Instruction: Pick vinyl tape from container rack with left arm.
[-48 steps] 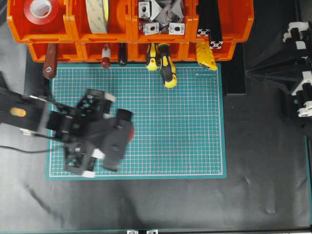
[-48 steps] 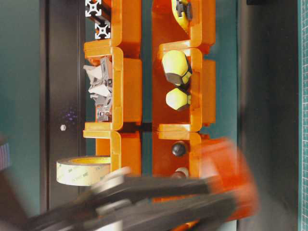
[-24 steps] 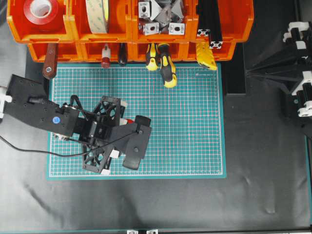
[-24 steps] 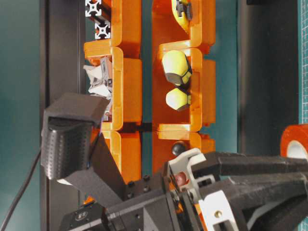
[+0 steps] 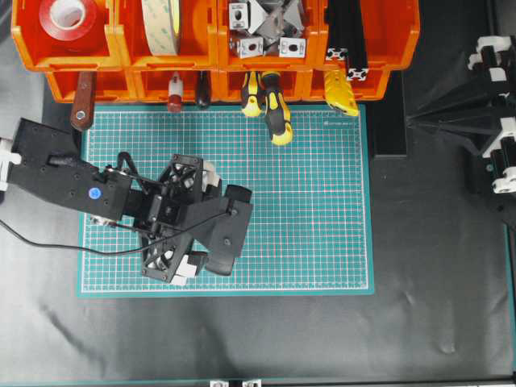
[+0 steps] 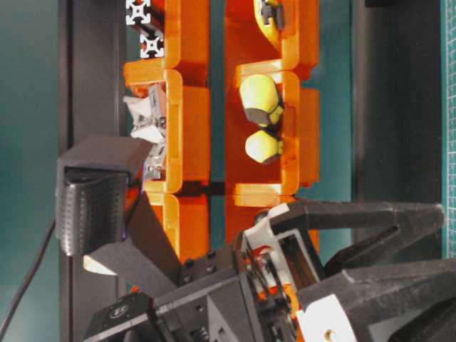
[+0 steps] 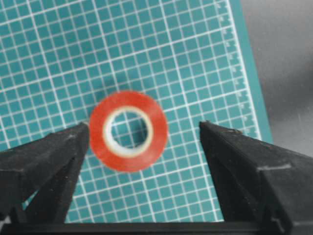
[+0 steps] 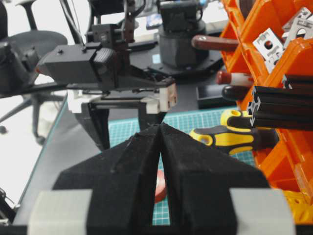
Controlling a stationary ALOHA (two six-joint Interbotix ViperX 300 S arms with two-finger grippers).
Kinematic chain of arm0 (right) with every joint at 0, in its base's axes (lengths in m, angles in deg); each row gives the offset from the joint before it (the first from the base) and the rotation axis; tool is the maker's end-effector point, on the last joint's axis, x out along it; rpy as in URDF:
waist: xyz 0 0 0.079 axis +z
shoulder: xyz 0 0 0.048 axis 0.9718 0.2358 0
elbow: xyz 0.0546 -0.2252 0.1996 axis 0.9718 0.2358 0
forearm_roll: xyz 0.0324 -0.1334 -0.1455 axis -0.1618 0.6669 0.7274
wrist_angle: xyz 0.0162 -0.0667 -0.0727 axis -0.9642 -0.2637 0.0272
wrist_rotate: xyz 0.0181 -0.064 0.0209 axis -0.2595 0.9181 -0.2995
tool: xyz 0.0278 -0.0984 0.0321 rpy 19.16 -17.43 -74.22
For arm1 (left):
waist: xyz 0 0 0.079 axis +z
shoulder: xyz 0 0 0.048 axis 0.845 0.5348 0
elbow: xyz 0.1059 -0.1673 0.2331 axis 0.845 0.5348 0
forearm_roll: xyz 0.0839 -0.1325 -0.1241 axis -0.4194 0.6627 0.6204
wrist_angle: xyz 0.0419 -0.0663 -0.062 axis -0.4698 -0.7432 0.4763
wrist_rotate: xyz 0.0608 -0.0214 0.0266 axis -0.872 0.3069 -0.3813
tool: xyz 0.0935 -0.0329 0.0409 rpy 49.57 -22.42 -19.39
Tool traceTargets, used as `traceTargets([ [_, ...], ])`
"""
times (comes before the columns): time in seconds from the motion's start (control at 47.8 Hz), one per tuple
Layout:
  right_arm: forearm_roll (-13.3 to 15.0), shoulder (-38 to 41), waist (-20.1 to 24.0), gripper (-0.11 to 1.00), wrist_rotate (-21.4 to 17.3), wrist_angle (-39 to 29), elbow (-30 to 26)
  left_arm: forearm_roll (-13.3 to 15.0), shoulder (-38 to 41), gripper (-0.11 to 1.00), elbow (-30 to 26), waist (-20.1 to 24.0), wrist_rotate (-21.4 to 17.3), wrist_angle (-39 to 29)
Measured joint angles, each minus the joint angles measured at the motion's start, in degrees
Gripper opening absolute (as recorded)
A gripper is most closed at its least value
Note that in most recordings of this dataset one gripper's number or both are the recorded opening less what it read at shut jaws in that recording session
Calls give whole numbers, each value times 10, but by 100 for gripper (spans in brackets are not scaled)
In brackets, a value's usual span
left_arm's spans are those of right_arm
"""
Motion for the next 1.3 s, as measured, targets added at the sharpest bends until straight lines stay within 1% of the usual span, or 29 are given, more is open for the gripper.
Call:
traceTargets([
  [0.105,0,0,0,0,0,0,0,0,-1,83,1,0,3,2],
  [0.23,0,0,0,0,0,0,1,0,-14,82,6,0,10,2],
  [0.334,-1,-1,0,0,0,0,0,1,-44,82,24,0,16,13],
  [0.439,0,-1,0,0,0,0,1,0,-86,82,46,-1,30,35],
  [0.627,0,-4,0,0,0,0,1,0,-190,82,108,-19,67,59],
  [0.794,0,-3,0,0,0,0,0,0,-300,81,162,-35,85,66],
  [0.878,-1,-4,0,0,0,0,1,0,-360,80,186,-39,97,82],
  [1.024,0,-5,0,0,0,0,8,0,-454,77,227,-40,102,120],
  [1.15,0,-6,0,0,0,0,16,0,-531,75,258,-40,99,124],
  [1.296,-1,-9,0,0,0,0,21,0,-622,75,292,-29,107,123],
])
